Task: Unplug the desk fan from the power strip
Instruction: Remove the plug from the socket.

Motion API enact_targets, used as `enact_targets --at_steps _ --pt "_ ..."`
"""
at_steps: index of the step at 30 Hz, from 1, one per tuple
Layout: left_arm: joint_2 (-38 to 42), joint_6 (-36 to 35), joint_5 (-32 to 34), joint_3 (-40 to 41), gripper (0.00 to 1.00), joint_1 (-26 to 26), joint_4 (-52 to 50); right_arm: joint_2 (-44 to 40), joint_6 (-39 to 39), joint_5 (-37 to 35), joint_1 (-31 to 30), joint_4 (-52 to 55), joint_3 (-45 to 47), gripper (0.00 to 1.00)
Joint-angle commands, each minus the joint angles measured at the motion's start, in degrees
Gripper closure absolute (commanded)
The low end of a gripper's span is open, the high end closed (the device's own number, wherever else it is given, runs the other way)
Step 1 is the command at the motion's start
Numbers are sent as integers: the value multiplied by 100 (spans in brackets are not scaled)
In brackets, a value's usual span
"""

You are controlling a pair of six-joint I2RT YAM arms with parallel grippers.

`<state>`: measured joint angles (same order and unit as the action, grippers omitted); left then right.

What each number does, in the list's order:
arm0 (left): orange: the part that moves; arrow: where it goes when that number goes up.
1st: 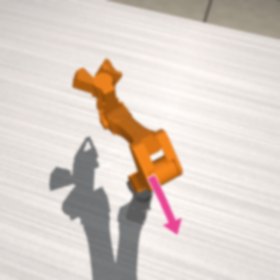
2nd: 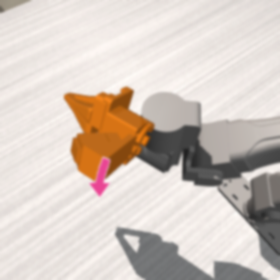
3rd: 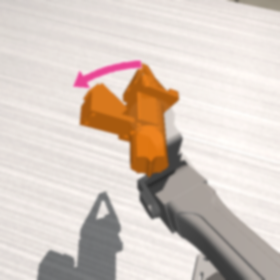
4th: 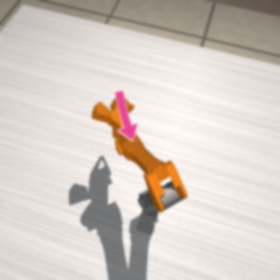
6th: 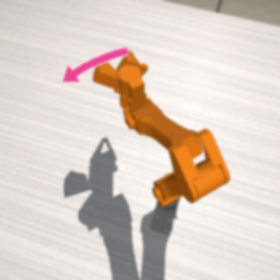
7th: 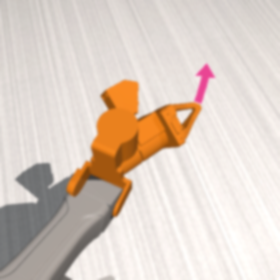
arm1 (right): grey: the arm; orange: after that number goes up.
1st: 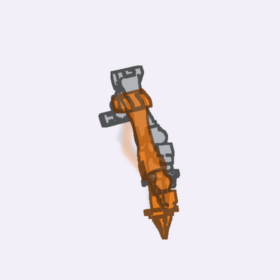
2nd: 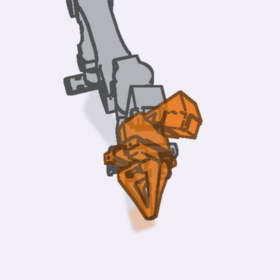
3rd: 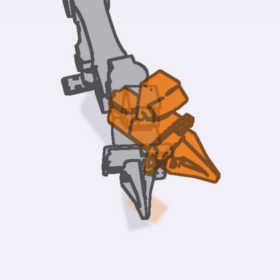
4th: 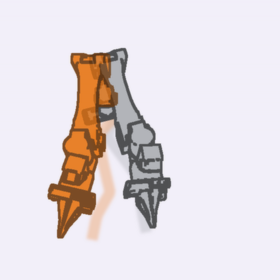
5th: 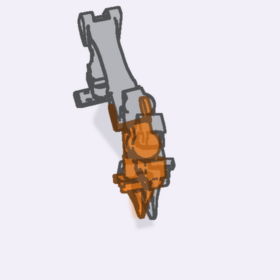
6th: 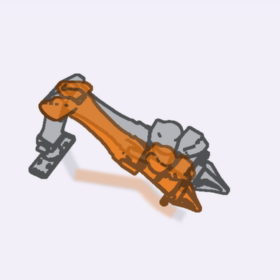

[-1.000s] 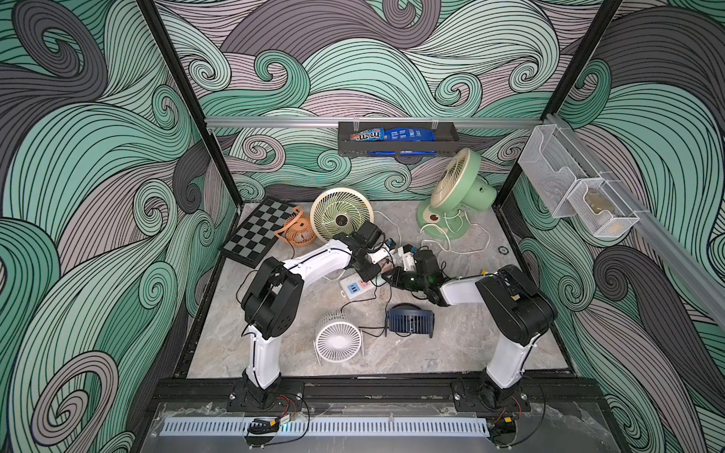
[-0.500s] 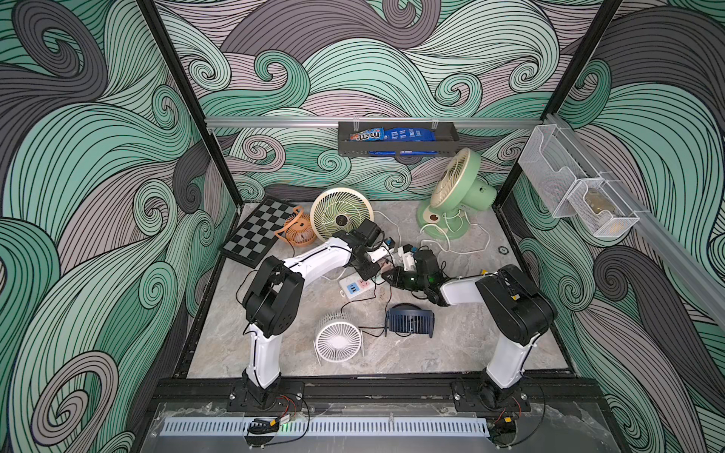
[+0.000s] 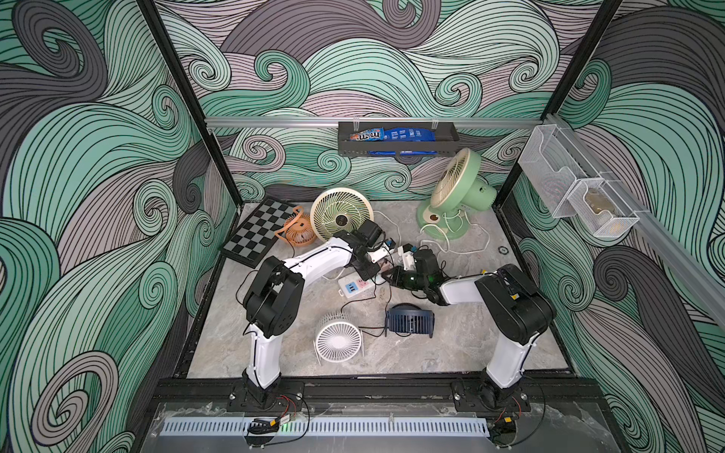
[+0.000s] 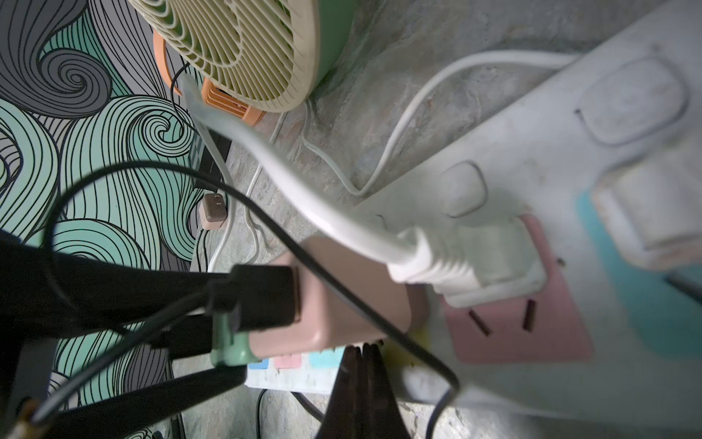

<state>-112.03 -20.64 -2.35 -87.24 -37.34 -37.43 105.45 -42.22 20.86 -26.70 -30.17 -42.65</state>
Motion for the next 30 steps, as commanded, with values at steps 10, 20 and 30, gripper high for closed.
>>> enact_targets --at_steps 10,20,30 --pt "-32 -11 170 -165 100 184 -143 355 94 -223 28 682 97 99" --pt "231 -509 949 232 100 -50 401 424 80 -193 25 645 75 99" --pt "138 -289 421 -18 100 80 16 427 77 -206 25 647 82 99"
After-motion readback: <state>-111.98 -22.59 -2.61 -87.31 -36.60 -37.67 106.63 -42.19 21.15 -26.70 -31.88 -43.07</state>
